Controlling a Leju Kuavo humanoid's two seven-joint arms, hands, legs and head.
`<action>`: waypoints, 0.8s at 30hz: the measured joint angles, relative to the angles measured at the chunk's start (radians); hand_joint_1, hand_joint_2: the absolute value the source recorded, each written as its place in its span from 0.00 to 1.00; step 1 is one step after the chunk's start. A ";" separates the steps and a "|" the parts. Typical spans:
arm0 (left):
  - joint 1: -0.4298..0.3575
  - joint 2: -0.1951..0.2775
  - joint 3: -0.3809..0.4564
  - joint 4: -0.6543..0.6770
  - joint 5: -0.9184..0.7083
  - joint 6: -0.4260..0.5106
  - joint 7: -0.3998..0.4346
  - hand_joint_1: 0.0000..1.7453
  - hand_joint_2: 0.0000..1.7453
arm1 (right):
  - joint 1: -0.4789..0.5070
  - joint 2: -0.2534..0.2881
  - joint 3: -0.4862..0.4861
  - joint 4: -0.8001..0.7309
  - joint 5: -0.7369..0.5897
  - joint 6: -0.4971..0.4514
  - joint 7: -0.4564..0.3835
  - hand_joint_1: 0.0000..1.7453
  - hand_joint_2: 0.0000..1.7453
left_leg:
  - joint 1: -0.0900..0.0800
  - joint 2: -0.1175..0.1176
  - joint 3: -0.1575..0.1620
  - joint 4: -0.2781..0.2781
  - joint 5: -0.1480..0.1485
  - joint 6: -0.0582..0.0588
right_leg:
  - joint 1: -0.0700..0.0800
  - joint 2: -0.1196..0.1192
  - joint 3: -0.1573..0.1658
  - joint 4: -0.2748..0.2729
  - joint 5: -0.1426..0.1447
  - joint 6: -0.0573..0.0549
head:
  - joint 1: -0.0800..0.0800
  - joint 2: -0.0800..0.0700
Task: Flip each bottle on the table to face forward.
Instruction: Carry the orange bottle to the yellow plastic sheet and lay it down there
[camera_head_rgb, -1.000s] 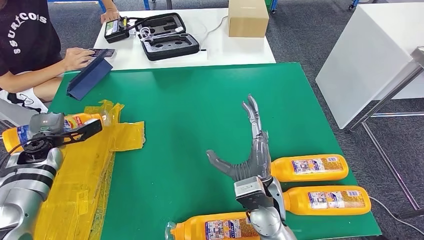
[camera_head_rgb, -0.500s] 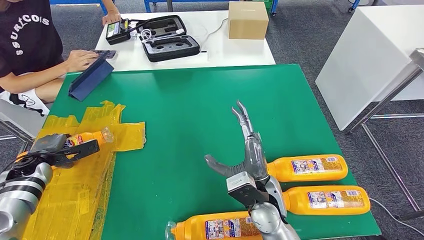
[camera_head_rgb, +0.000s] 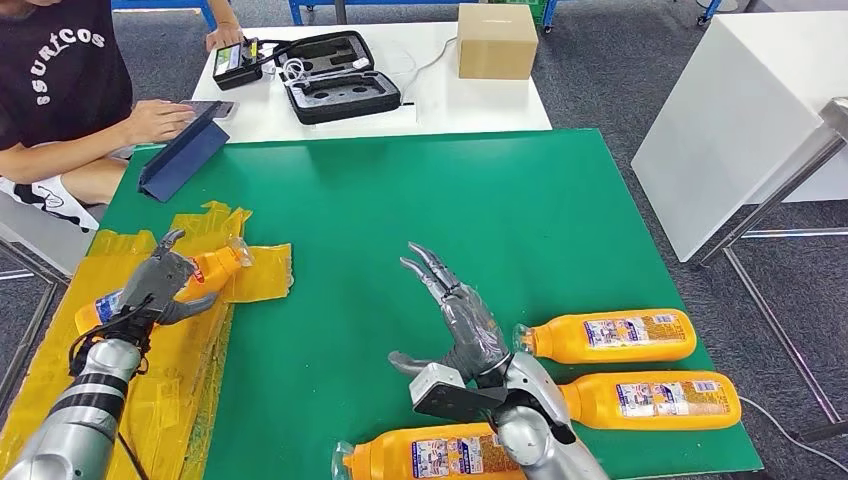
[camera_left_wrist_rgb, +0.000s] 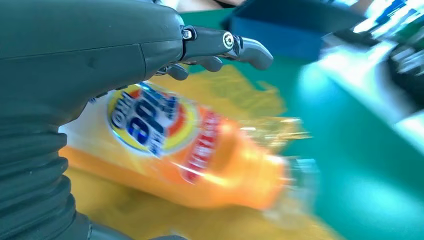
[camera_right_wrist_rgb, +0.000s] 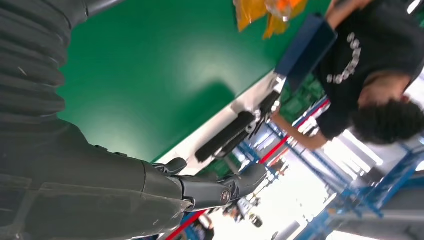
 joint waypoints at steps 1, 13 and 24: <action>0.016 -0.007 0.007 -0.031 0.025 -0.009 -0.011 0.00 1.00 | 0.002 -0.008 0.002 0.000 -0.005 0.006 -0.007 0.00 1.00 | 0.000 0.000 -0.001 0.000 0.000 0.000 | 0.000 0.000 -0.001 0.000 0.000 0.000 | 0.000 0.000; 0.141 -0.067 0.032 -0.292 0.298 -0.054 -0.086 0.00 1.00 | 0.065 -0.068 0.014 -0.071 -0.079 0.083 -0.132 0.00 1.00 | 0.001 -0.001 -0.008 0.000 0.000 0.000 | 0.000 0.000 -0.009 0.000 0.000 0.000 | 0.000 0.000; 0.195 -0.111 0.008 -0.406 0.390 -0.046 -0.102 0.00 1.00 | 0.179 -0.126 0.016 -0.206 -0.123 0.198 -0.209 0.00 1.00 | 0.001 -0.001 -0.009 0.000 -0.001 0.000 | 0.000 0.000 -0.009 0.000 0.000 0.000 | 0.000 0.000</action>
